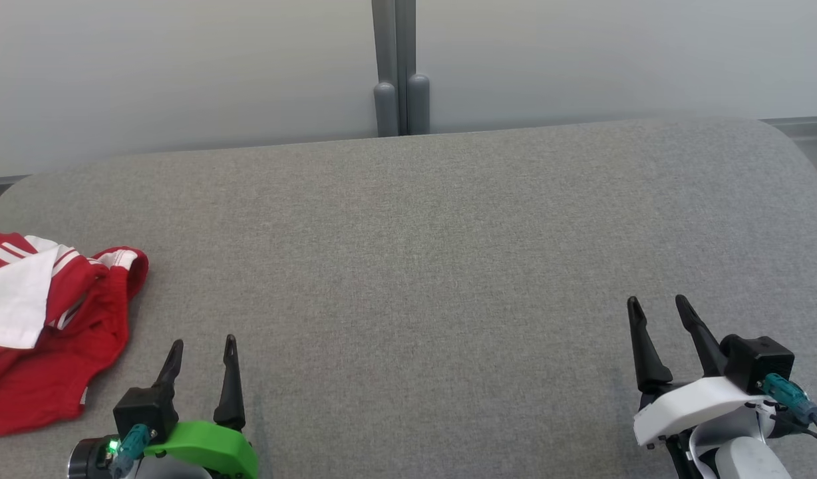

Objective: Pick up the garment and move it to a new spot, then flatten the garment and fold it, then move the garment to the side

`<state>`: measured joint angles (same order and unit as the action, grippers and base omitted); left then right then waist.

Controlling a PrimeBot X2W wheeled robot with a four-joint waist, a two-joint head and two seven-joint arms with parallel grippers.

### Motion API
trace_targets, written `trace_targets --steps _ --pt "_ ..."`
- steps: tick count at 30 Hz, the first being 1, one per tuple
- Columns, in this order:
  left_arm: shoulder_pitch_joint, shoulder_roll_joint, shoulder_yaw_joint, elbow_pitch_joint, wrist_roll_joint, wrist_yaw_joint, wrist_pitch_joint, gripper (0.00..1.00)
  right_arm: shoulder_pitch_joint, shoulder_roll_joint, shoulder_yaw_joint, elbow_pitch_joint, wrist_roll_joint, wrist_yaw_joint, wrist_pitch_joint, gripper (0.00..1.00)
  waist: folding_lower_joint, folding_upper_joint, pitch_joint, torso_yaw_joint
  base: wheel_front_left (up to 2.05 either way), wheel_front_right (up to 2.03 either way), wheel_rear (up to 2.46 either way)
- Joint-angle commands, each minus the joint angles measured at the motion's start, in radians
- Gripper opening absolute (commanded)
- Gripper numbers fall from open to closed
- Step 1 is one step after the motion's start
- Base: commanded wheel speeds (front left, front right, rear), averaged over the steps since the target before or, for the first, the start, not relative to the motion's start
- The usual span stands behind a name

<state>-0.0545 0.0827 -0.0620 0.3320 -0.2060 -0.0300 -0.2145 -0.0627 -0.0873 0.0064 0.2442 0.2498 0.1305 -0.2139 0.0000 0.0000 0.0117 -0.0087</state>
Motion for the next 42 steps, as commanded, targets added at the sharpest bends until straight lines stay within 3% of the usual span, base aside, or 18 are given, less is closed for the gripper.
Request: trace_targets --steps 1,24,37,42 --pt "0.008 0.011 0.001 -0.003 0.023 0.005 -0.011 1.0 0.008 -0.004 0.001 -0.009 -0.021 0.0 -0.012 1.0 0.0 0.0 0.0 0.0 0.0 0.0 0.0" --pt "0.023 0.016 -0.006 0.004 0.194 0.021 -0.054 1.0 0.022 0.0 -0.012 -0.017 -0.21 0.0 -0.055 1.0 0.0 0.0 0.003 0.007 0.0 0.0 0.0" --pt "0.021 0.004 0.01 0.006 0.176 0.016 -0.052 1.0 0.031 0.009 -0.036 -0.019 -0.197 0.0 -0.053 1.0 0.0 0.0 0.006 0.01 0.0 0.0 0.0" --pt "0.005 -0.006 0.016 0.008 0.171 0.023 -0.052 1.0 0.033 0.005 -0.031 -0.029 -0.191 0.0 -0.052 1.0 0.0 0.0 0.014 0.043 0.0 0.0 0.0"
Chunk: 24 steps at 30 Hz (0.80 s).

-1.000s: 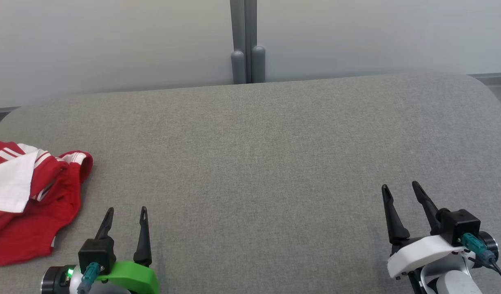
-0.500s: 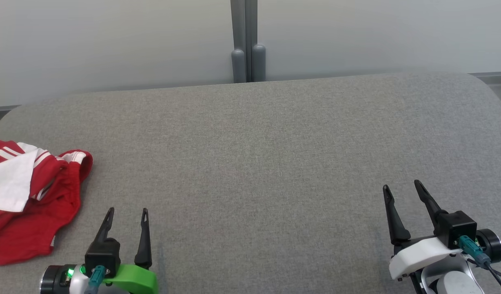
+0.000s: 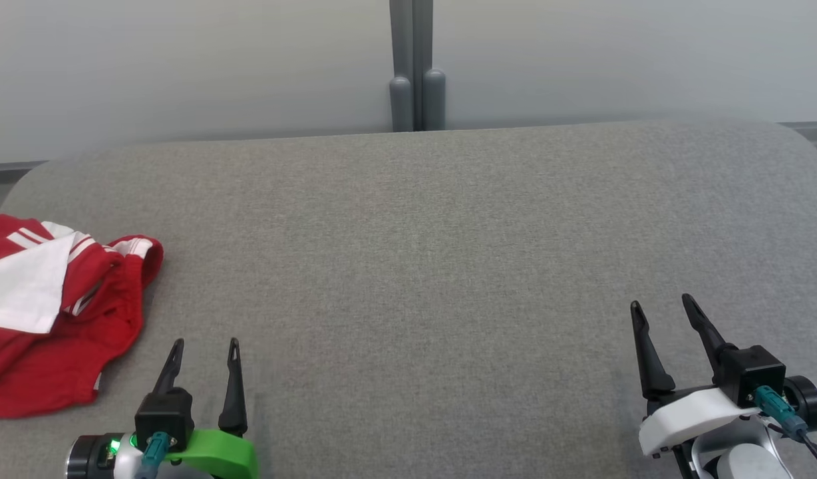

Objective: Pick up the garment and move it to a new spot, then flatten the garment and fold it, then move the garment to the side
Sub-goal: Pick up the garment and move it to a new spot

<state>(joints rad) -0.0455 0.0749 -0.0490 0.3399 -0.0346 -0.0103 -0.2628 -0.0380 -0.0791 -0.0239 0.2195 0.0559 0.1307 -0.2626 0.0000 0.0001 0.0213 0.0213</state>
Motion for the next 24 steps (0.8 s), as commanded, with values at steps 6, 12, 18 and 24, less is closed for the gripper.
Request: trace_targets --steps 6,12,18,24 --pt "-0.021 -0.009 0.01 0.005 -0.01 0.004 -0.002 1.0 -0.006 -0.018 0.018 -0.012 0.011 0.0 -0.003 1.0 0.0 -0.0001 0.03 0.158 0.0 0.0 0.0" --pt "0.004 -0.011 0.04 0.017 -0.018 0.007 -0.002 1.0 -0.039 -0.029 0.068 0.002 0.022 0.0 -0.003 1.0 0.0 -0.0001 0.048 0.355 0.0 0.0 0.0" --pt "0.033 -0.015 0.085 0.032 -0.03 0.016 -0.002 1.0 -0.081 -0.037 0.155 0.029 0.028 -0.001 -0.003 1.0 0.0 -0.0001 0.062 0.518 0.0 0.0 0.0" --pt "0.088 -0.024 0.134 -0.012 -0.062 0.044 -0.002 1.0 -0.177 -0.054 0.286 0.1 0.06 -0.001 -0.003 1.0 0.0 -0.0001 0.101 0.539 0.0 0.0 0.0"
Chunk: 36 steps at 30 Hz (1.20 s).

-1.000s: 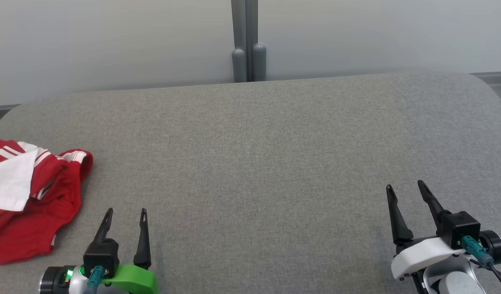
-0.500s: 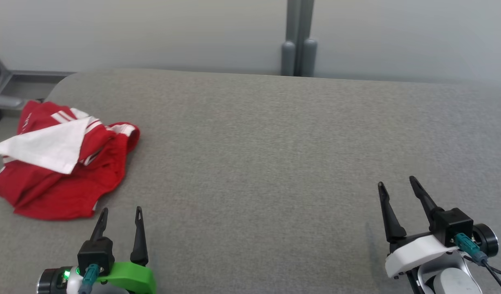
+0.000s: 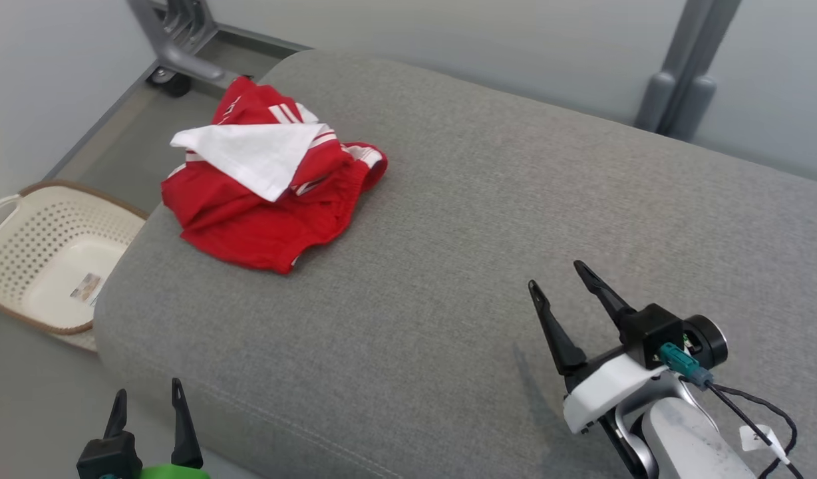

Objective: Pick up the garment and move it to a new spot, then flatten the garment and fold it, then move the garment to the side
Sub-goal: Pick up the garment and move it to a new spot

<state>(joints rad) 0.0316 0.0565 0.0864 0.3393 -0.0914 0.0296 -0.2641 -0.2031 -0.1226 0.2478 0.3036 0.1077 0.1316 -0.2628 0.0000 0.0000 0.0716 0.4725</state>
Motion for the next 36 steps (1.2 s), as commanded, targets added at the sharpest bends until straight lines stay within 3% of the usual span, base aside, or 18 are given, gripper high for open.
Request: trace_targets --steps 1,11,19,25,26,36 --pt "0.021 -0.006 0.0 -0.013 -0.009 0.007 -0.001 1.0 -0.025 -0.012 0.029 0.025 0.015 -0.002 -0.003 1.0 0.0 0.0 0.053 0.089 0.0 0.0 0.0" --pt "0.016 -0.006 -0.034 0.002 -0.026 -0.003 -0.001 1.0 -0.023 -0.027 0.037 0.054 0.039 -0.002 -0.003 1.0 0.0 0.0 0.046 0.082 0.0 0.0 0.0" --pt "-0.098 0.0 -0.062 0.067 0.007 -0.086 -0.001 1.0 0.055 -0.028 -0.046 0.019 0.023 -0.002 -0.003 1.0 0.0 0.0 0.031 0.065 0.0 0.0 0.0" --pt "-0.281 0.069 -0.071 0.151 0.005 -0.141 0.0 1.0 0.057 -0.03 -0.05 -0.003 0.01 -0.002 -0.003 1.0 0.0 0.0 0.062 -0.015 0.0 0.0 0.0" --pt "-0.347 0.108 -0.092 0.204 0.019 -0.151 0.0 1.0 0.041 -0.038 -0.043 -0.009 0.004 -0.002 -0.003 1.0 0.0 0.0 0.083 -0.049 0.0 0.0 0.0" --pt "-0.664 0.236 -0.181 0.449 -0.049 -0.16 0.0 1.0 -0.008 -0.09 -0.061 -0.032 -0.01 -0.002 -0.003 1.0 0.0 0.0 0.218 -0.194 0.0 0.0 0.0"
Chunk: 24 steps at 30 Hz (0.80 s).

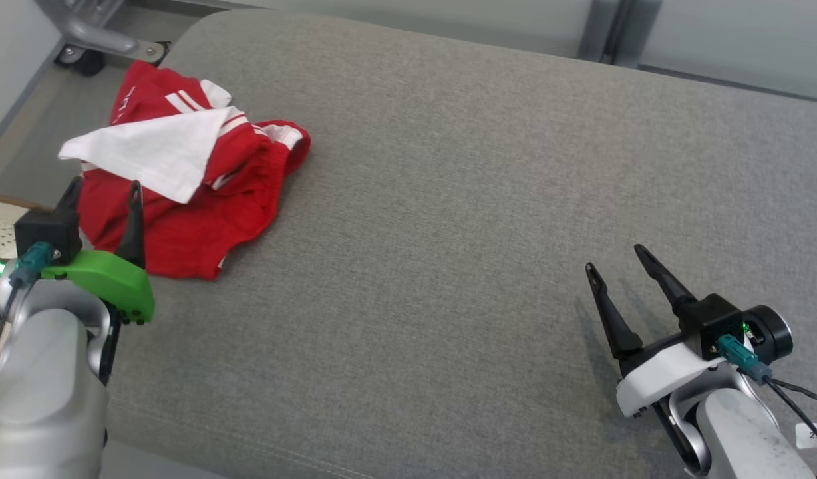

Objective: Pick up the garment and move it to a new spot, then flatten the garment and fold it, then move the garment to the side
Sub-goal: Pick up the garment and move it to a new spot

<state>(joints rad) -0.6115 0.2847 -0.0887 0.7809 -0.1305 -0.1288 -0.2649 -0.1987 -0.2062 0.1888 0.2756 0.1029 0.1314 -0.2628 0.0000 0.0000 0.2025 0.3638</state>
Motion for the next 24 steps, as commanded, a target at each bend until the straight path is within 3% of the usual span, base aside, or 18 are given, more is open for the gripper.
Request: trace_targets --steps 1,6,12,20,21,22,23,24 --pt "-0.055 0.022 -0.014 0.026 -0.027 -0.002 0.0 1.0 -0.017 -0.01 -0.005 -0.006 -0.006 -0.001 -0.003 1.0 0.0 0.0 0.1 -0.095 0.0 0.0 0.0" --pt "-0.155 0.073 -0.016 0.169 -0.071 0.0 0.007 1.0 -0.035 -0.016 -0.021 -0.022 -0.012 -0.001 -0.003 1.0 0.0 0.0 0.156 -0.135 0.0 0.0 0.0" --pt "-0.235 0.06 0.001 0.306 -0.088 0.054 0.018 1.0 -0.059 -0.016 -0.034 -0.031 -0.014 -0.001 -0.003 1.0 0.0 0.0 0.201 -0.159 0.0 0.0 0.0" --pt "-0.282 0.039 0.01 0.412 -0.114 0.066 0.026 0.98 -0.083 -0.009 -0.027 -0.029 -0.014 -0.001 -0.003 1.0 0.0 0.0 0.227 -0.179 0.0 0.0 0.0" --pt "-0.286 0.039 0.012 0.425 -0.117 0.068 0.03 0.5 -0.086 -0.008 -0.028 -0.029 -0.013 -0.001 -0.003 1.0 0.0 0.0 0.228 -0.181 0.0 0.0 0.0" --pt "-0.291 0.038 0.016 0.436 -0.125 0.069 0.035 0.09 -0.089 -0.007 -0.027 -0.028 -0.012 -0.001 -0.003 1.0 0.0 0.0 0.23 -0.183 0.0 0.0 0.0" --pt "-0.293 0.039 0.016 0.445 -0.126 0.072 0.043 0.0 -0.091 -0.006 -0.029 -0.029 -0.011 -0.001 -0.003 1.0 0.0 0.0 0.231 -0.186 0.0 0.0 0.0" --pt "-0.293 0.04 0.014 0.454 -0.127 0.074 0.05 0.0 -0.092 -0.005 -0.031 -0.03 -0.011 -0.001 -0.003 1.0 0.0 0.0 0.231 -0.188 0.0 0.0 0.0"
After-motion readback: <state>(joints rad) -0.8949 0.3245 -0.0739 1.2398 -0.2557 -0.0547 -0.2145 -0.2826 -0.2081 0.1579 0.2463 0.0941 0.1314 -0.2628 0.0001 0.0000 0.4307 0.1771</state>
